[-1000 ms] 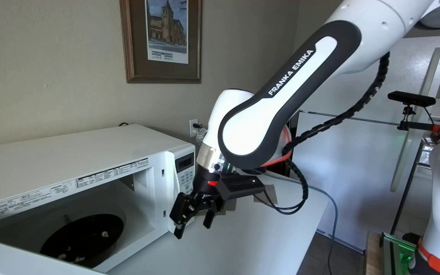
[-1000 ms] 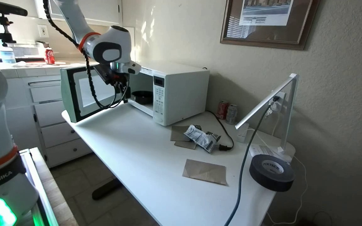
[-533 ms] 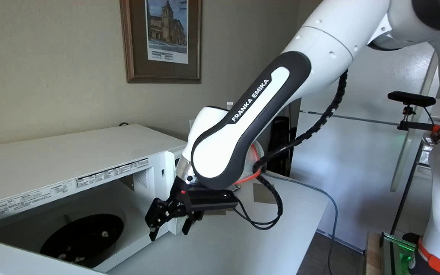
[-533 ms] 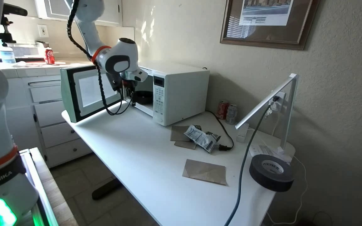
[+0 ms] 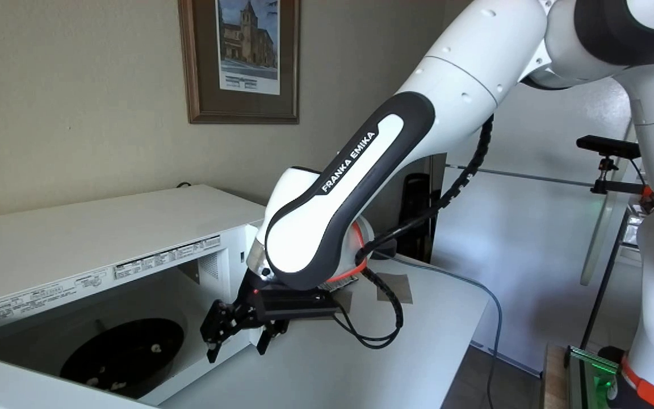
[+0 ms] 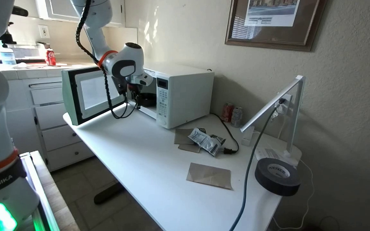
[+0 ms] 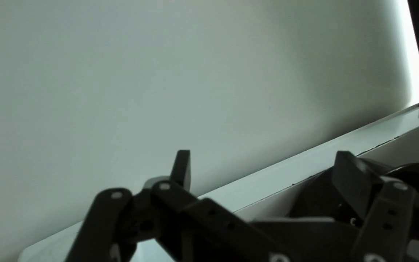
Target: Take the black bowl out of the microwave
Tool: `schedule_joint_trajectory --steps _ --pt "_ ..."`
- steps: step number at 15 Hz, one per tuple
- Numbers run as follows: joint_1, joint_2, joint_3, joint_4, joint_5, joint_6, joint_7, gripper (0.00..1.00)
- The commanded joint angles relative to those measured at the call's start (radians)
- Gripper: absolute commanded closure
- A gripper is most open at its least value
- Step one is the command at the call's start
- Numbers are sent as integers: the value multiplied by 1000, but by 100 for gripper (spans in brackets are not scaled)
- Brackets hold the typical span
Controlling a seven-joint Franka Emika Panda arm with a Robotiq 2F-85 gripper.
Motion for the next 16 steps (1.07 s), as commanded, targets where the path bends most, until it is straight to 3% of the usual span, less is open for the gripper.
schedule_joint_trajectory --steps 1,9,16 --pt "-4 -1 3 0 -5 -2 4 0" --pt "-60 111 110 82 94 188 -10 0" --pt "-89 231 164 174 96 298 1 0"
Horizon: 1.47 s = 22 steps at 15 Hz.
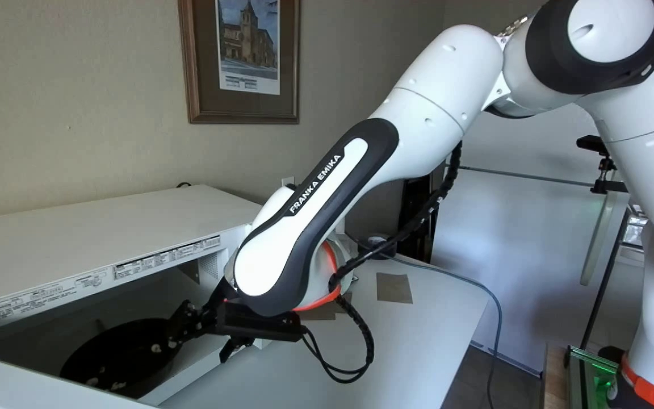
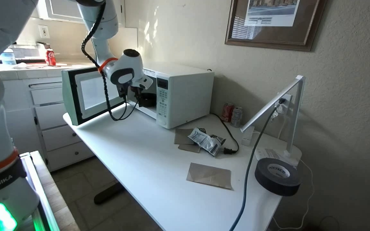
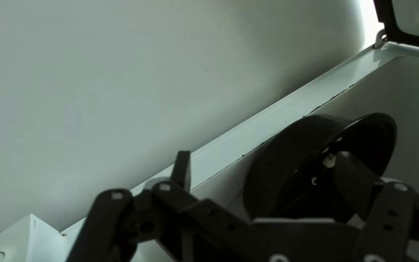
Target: Take the black bowl out of the microwave
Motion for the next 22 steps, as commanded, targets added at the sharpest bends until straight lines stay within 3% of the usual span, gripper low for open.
schedule_joint_trajectory --steps 1,2,3,11,12,13,15,16,18,21,22 --pt "-27 83 36 66 11 74 6 0" --pt "-32 95 41 76 8 83 9 0" --pt "-33 106 42 85 6 89 12 20" --pt "-53 159 66 136 4 100 21 80" --pt "-60 164 74 142 3 98 19 39" --pt "-61 167 75 145 3 99 19 43" --pt "-66 175 79 154 3 100 19 37" --pt "-65 179 77 159 3 102 19 68" --pt "-61 184 71 165 3 101 21 74" --pt "-60 192 68 176 2 99 21 99" --pt "-58 193 65 180 2 99 23 100"
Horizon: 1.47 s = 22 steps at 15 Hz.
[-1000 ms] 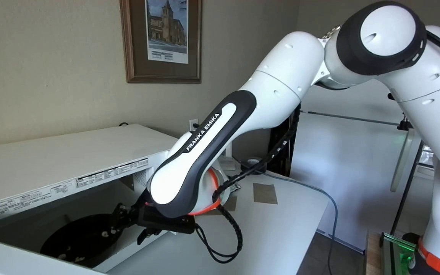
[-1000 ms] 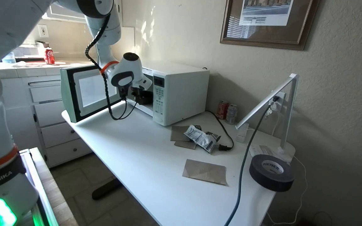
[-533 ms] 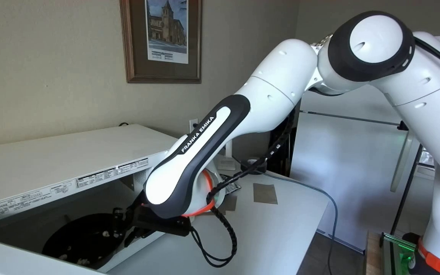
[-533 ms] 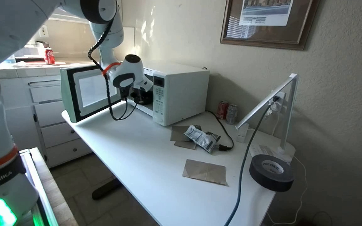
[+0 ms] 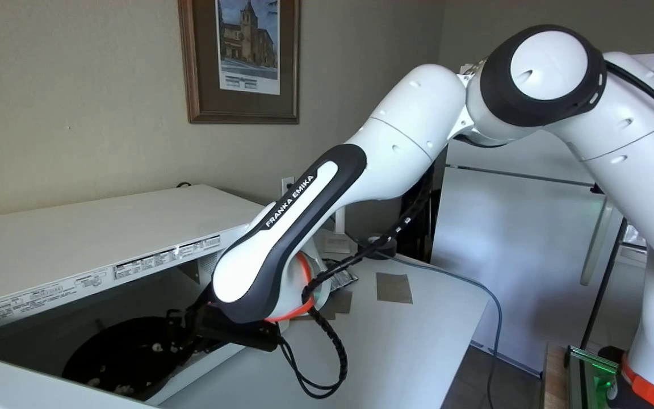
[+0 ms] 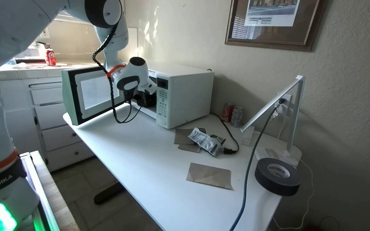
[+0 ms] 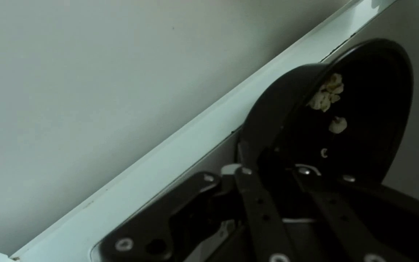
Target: Take the black bowl out of the microwave
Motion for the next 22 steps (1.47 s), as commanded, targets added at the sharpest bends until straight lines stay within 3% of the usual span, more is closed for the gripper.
schedule_joint_trajectory --steps 1,9,11,16,17,18,22 --pt "-5 35 10 29 2 27 6 100" --pt "-52 17 61 22 6 7 -4 98" --pt "-94 -10 100 -8 6 -20 -18 98" --pt "-118 -97 94 -104 17 -66 -6 98" --pt "-149 -106 123 -125 12 -80 -13 98" --pt "-138 -125 105 -139 21 -99 -13 98" --pt "-200 -179 140 -210 24 -146 -77 98"
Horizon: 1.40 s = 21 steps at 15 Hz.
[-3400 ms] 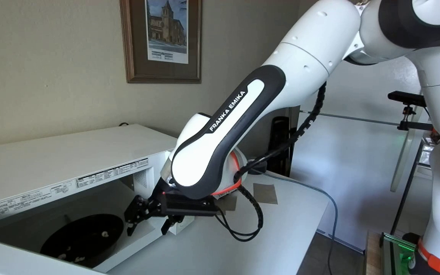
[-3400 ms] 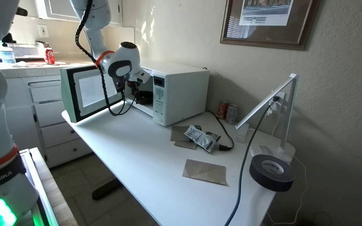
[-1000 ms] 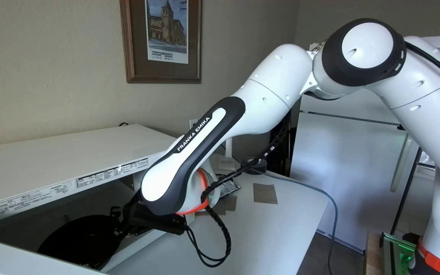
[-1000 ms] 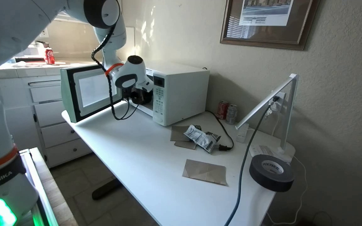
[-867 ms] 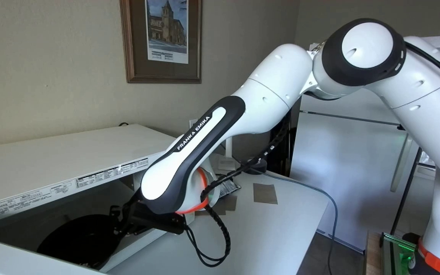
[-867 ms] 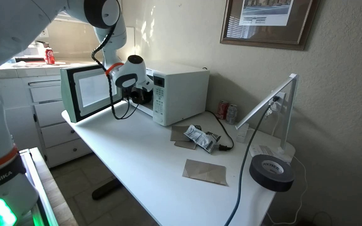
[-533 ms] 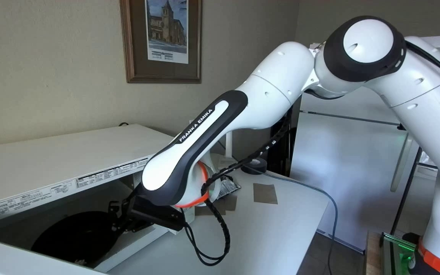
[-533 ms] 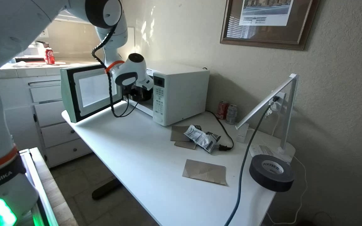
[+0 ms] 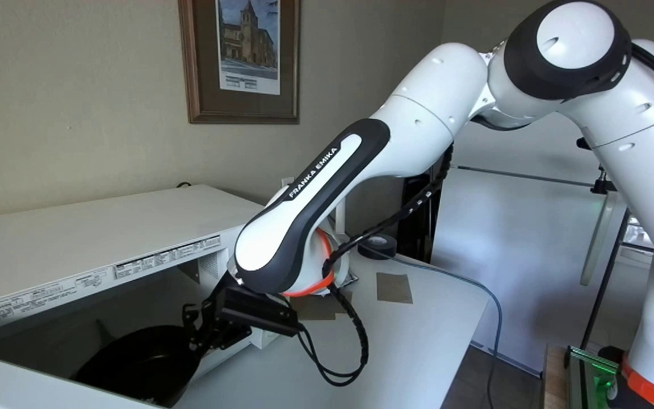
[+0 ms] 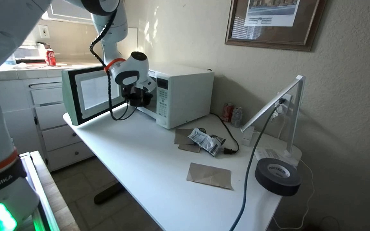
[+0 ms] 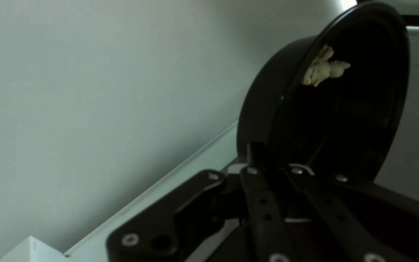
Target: Take the black bowl out of the microwave
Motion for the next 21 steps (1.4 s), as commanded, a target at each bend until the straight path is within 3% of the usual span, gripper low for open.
schedule_joint_trajectory --steps 1,5,11,18,21 --pt "-85 -81 37 -103 20 -31 -91 98" --pt "-230 -122 137 -179 10 -18 -199 98" --pt "-516 -111 385 -267 16 -61 -369 98" --pt "-656 -153 443 -362 24 -138 -463 98" --pt "-748 -174 493 -411 35 -164 -509 98"
